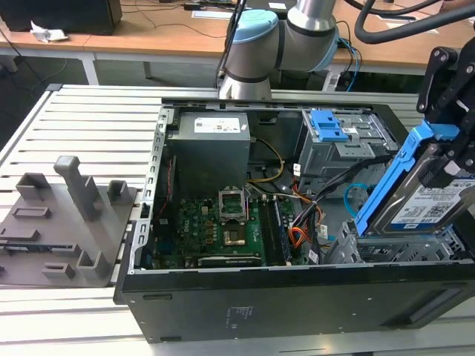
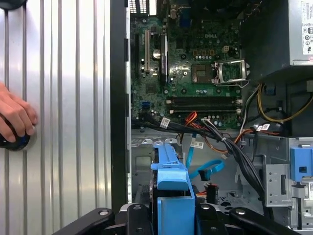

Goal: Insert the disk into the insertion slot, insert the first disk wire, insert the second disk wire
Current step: 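Insert the disk into the insertion slot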

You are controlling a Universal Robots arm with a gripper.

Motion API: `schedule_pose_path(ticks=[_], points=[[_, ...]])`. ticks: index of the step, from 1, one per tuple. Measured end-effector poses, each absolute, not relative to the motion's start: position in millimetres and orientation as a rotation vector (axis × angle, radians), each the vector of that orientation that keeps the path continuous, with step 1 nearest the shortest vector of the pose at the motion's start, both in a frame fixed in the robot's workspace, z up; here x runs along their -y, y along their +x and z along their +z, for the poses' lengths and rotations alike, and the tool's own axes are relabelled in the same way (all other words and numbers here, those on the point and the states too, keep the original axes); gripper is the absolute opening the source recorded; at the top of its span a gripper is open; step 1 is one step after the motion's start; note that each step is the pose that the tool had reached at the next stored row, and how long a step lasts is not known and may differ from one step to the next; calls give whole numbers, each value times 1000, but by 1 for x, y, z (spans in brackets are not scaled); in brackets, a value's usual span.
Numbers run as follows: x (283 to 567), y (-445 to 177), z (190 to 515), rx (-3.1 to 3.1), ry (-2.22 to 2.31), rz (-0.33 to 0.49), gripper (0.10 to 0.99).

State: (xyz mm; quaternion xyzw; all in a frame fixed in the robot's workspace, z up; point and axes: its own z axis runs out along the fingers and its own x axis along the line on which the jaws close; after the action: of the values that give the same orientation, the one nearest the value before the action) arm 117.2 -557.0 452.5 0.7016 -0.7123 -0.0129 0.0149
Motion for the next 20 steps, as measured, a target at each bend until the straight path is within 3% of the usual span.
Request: schedule_pose_path(ticks=[20], points=[[549, 121, 440, 2214, 2189, -45, 365]])
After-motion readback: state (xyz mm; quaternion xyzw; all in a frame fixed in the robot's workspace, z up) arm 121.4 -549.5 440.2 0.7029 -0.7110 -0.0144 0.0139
